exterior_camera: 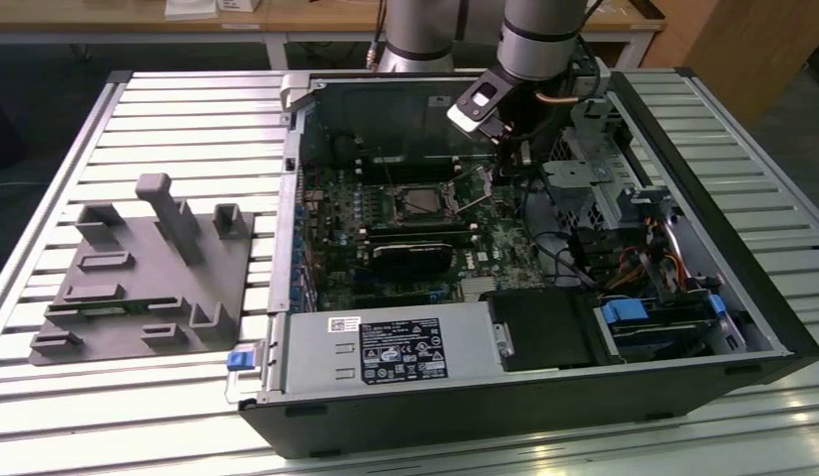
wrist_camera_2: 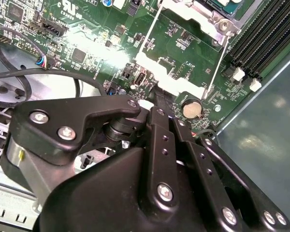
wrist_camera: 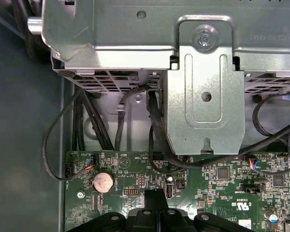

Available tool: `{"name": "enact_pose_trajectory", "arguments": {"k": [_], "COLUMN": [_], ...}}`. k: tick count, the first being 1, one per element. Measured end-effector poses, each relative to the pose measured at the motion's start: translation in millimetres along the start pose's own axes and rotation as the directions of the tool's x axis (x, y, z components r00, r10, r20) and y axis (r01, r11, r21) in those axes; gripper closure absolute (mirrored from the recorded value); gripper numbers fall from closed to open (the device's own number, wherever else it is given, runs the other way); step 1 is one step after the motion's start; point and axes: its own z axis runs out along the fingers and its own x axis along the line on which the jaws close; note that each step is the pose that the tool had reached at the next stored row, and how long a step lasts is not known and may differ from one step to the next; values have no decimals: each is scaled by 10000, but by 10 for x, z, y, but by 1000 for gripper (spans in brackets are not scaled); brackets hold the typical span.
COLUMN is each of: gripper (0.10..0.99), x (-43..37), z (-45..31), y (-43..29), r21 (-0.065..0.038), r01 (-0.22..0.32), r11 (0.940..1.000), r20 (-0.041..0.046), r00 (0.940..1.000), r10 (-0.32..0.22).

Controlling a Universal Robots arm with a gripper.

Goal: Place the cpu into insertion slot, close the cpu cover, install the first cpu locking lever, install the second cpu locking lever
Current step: 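Close the cpu cover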

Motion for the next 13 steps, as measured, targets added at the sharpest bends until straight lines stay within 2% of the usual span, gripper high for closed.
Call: {"name": "enact_pose_trajectory", "arguments": {"k": [5,13], "gripper": [980,980], "x": [0,-2], "z": [-1,-5], "y": [-21,-114], "r21": [0,-1], "r01": [0,1], "r11": [10000,10000], "r20": [0,2], "r00": [10000,10000], "r10": [0,-1]}}
